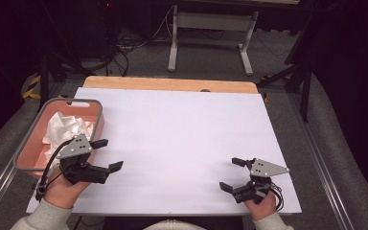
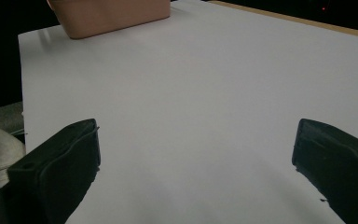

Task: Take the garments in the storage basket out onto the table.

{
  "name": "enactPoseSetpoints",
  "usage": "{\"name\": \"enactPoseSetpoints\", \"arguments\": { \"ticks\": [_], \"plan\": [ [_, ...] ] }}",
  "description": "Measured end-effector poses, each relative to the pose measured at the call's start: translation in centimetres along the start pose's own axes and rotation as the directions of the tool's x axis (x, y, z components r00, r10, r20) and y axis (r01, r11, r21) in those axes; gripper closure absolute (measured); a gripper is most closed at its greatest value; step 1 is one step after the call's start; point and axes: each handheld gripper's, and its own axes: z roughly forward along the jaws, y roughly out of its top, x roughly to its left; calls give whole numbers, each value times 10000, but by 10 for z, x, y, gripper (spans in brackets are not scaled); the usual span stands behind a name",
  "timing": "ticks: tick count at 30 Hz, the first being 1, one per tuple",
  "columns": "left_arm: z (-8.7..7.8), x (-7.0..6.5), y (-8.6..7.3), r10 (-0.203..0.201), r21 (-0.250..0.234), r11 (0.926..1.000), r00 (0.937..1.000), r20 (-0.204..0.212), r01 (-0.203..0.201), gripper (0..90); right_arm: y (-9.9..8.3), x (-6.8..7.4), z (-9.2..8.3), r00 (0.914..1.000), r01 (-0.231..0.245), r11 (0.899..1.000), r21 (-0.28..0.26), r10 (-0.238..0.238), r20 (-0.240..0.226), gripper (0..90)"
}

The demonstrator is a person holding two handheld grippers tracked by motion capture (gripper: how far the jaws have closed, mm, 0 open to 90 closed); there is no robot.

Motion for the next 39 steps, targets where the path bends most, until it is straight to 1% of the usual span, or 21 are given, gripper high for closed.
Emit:
{"name": "enactPoseSetpoints", "arguments": {
  "ticks": [2,3,4,6,10,14,17,19,20,21,22,24,25,30,32,33,34,36,37,38,39],
  "plan": [
    [-3,2,1,-51,47,10000,9999,-135,52,116,0,0,0,10000,2,10000,-1,-2,3,16],
    [-6,4,1,-192,30,9998,9997,-156,193,118,0,0,0,10000,-7,10000,0,7,2,16],
    [-6,4,1,-192,30,9998,9997,-156,193,119,0,0,0,10000,-7,10000,0,7,2,16],
    [-11,7,2,-319,184,9993,9988,-381,326,116,0,0,0,10000,4,10000,-12,-4,5,16],
    [-14,9,1,-361,232,9990,9977,-569,375,86,0,0,0,10000,0,10000,-10,0,-5,16],
    [-19,11,0,-240,281,9993,9959,-868,265,81,0,0,0,10000,27,10000,8,-27,-2,16],
    [-23,14,-1,-338,261,9990,9944,-998,366,80,0,0,0,10000,3,10000,6,-3,-11,16],
    [-26,16,-2,-338,185,9992,9916,-1252,364,104,0,0,0,10000,17,10000,9,-17,-10,16],
    [-26,16,-2,-338,185,9992,9916,-1252,364,115,0,0,1,10000,11,10000,6,-11,-27,16],
    [-29,18,-2,-491,136,9986,9897,-1347,514,119,0,0,1,10000,7,10000,19,-7,-28,16],
    [-29,18,-2,-491,136,9986,9897,-1347,514,123,0,0,1,10000,7,10000,19,-7,-28,16],
    [-31,22,-3,-672,130,9975,9888,-1332,696,125,0,0,0,10000,-20,10000,0,20,-50,16],
    [-33,24,-5,-778,169,9966,9871,-1398,809,130,0,0,0,10000,-26,10000,0,26,-56,16],
    [-38,28,-9,-892,174,9955,9832,-1593,932,145,0,0,1,10000,-13,10000,3,13,-73,16],
    [-39,30,-11,-991,70,9948,9828,-1557,1014,148,0,0,1,10000,-34,10000,11,34,-84,16],
    [-40,31,-12,-1038,12,9944,9816,-1604,1054,141,0,0,1,10000,-43,10000,14,43,-87,16],
    [-41,32,-14,-1136,49,9932,9787,-1709,1161,136,0,0,1,10000,-38,10000,13,38,-83,16],
    [-42,33,-15,-1146,105,9929,9774,-1776,1183,135,0,0,1,10000,-22,10000,5,22,-81,16],
    [-44,34,-16,-1199,110,9922,9748,-1882,1241,137,0,0,1,10000,-24,10000,11,24,-85,16],
    [-44,34,-16,-1227,121,9918,9741,-1899,1273,137,0,0,1,10000,-24,10000,11,24,-85,16],
    [-46,36,-17,-1349,151,9900,9724,-1903,1403,140,0,0,1,10000,-24,10000,14,25,-84,16]
  ]
}}
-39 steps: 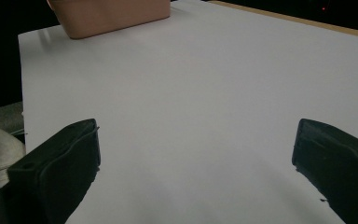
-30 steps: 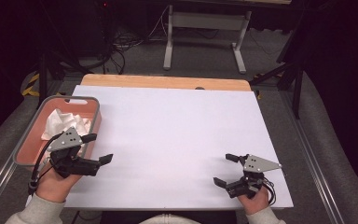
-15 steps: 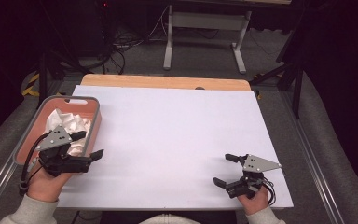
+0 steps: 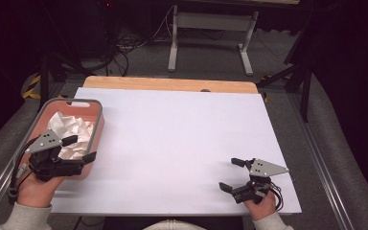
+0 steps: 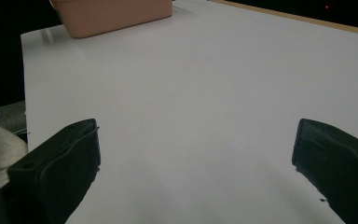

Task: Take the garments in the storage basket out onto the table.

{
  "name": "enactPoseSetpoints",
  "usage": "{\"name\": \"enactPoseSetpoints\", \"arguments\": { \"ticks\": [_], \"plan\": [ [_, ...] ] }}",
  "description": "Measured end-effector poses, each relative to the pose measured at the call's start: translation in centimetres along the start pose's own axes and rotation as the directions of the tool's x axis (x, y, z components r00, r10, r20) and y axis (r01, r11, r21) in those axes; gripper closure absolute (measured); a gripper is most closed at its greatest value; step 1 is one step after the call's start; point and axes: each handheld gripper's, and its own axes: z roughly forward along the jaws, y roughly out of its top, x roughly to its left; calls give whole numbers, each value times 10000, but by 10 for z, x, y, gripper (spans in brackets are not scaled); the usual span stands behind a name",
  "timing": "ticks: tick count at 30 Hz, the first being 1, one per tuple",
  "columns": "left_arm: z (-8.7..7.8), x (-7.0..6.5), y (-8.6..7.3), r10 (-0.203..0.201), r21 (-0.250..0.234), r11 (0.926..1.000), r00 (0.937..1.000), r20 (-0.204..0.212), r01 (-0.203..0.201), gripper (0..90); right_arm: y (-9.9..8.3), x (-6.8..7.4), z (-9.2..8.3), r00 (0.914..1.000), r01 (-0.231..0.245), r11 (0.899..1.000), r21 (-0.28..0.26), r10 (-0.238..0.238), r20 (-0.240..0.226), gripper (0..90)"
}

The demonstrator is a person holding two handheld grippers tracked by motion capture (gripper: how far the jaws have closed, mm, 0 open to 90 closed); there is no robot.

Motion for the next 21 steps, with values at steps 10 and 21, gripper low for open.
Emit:
{"name": "enactPoseSetpoints", "arguments": {
  "ticks": [10,21],
  "plan": [
    [-10,13,-8,-163,176,9997,9974,-696,176,129,0,0,1,10000,-44,10000,42,44,-23,19],
    [-17,27,-17,-286,124,9995,9926,-1179,303,95,-1,0,2,10000,-39,9999,102,39,6,19]
  ]
}}
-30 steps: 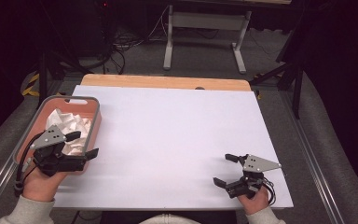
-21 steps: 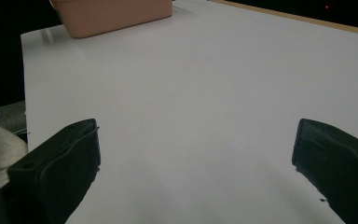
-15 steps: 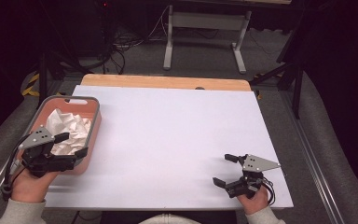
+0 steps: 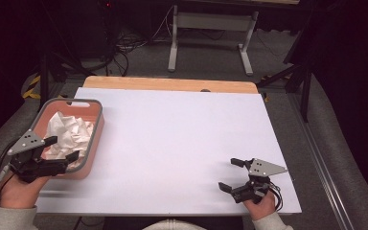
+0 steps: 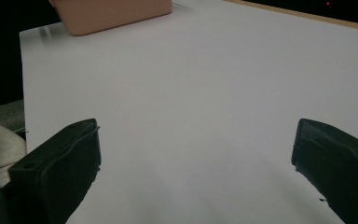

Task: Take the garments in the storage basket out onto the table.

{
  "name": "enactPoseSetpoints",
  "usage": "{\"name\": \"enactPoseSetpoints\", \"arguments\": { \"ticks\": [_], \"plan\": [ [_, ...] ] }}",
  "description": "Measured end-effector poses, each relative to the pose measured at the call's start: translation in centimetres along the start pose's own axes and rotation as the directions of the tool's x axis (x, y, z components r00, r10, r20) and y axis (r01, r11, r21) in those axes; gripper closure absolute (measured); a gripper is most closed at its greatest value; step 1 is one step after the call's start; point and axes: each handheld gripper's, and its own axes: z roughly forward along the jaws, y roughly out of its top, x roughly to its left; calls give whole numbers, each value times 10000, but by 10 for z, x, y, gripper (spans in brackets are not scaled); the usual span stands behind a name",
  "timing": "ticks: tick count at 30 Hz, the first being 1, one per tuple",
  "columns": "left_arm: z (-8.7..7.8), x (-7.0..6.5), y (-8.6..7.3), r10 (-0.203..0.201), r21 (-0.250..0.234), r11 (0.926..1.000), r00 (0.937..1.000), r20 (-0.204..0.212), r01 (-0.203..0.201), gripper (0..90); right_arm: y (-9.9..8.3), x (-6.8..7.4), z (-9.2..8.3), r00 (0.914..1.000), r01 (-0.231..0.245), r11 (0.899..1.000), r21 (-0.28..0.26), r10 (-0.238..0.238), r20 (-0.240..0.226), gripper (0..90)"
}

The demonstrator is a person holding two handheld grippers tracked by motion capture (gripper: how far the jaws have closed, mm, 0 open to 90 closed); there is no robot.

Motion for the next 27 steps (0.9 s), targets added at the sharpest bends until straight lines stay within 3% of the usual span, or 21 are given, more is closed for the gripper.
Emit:
{"name": "enactPoseSetpoints", "arguments": {
  "ticks": [4,9,16,27],
  "plan": [
    [0,5,-2,34,-30,10000,9993,-366,-35,73,0,0,0,10000,2,10000,5,-2,-18,19],
    [2,11,-3,11,292,9996,9977,-679,9,66,0,0,0,10000,9,10000,-9,-9,-32,19],
    [9,22,-3,-529,621,9963,9942,-938,589,67,0,0,1,10000,10,10000,47,-10,-76,20],
    [15,42,5,-747,969,9915,9894,-1243,871,60,0,0,1,10000,14,10000,57,-14,-98,19]
  ]
}}
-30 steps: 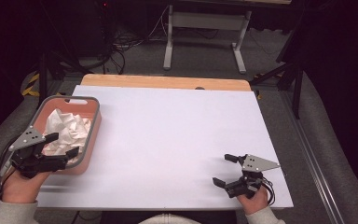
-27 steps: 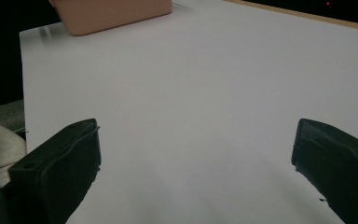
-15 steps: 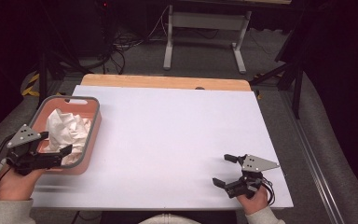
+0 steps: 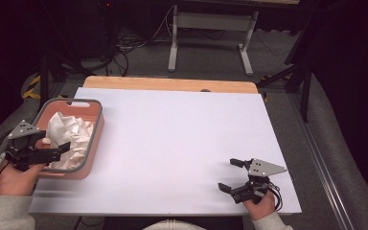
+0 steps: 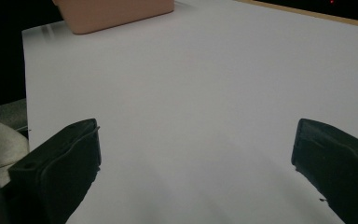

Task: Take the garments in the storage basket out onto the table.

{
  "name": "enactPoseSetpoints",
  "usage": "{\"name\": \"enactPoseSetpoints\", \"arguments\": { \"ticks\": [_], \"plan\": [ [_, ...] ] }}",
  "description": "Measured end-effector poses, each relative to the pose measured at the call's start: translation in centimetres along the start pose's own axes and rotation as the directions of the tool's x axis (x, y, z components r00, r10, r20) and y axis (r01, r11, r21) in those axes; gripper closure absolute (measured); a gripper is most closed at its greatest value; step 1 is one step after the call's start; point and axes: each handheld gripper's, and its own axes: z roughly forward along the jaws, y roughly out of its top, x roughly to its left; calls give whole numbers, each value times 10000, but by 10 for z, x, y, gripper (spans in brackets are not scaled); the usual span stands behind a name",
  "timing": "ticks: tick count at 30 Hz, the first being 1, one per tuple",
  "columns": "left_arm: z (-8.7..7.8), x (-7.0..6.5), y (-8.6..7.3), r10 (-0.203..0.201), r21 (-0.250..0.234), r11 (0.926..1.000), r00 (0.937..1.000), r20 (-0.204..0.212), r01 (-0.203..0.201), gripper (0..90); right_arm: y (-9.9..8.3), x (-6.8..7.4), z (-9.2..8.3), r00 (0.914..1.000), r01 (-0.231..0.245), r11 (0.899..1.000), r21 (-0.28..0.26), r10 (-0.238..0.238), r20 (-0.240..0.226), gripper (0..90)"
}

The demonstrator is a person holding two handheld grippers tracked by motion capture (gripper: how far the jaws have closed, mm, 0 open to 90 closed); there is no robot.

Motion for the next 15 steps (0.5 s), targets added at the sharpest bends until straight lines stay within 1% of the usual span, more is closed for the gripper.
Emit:
{"name": "enactPoseSetpoints", "arguments": {
  "ticks": [5,11,13,15],
  "plan": [
    [5,7,4,-86,150,9999,10000,-36,87,49,0,0,0,10000,-1,10000,3,1,-6,19],
    [15,16,6,-357,403,9986,9993,150,351,43,0,0,0,10000,-3,10000,6,3,-19,19],
    [17,18,7,-454,566,9974,9989,147,445,45,0,0,0,10000,-7,10000,0,7,-21,19],
    [18,19,8,-537,625,9966,9985,112,529,45,0,0,0,10000,-11,10000,7,11,-21,19]
  ]
}}
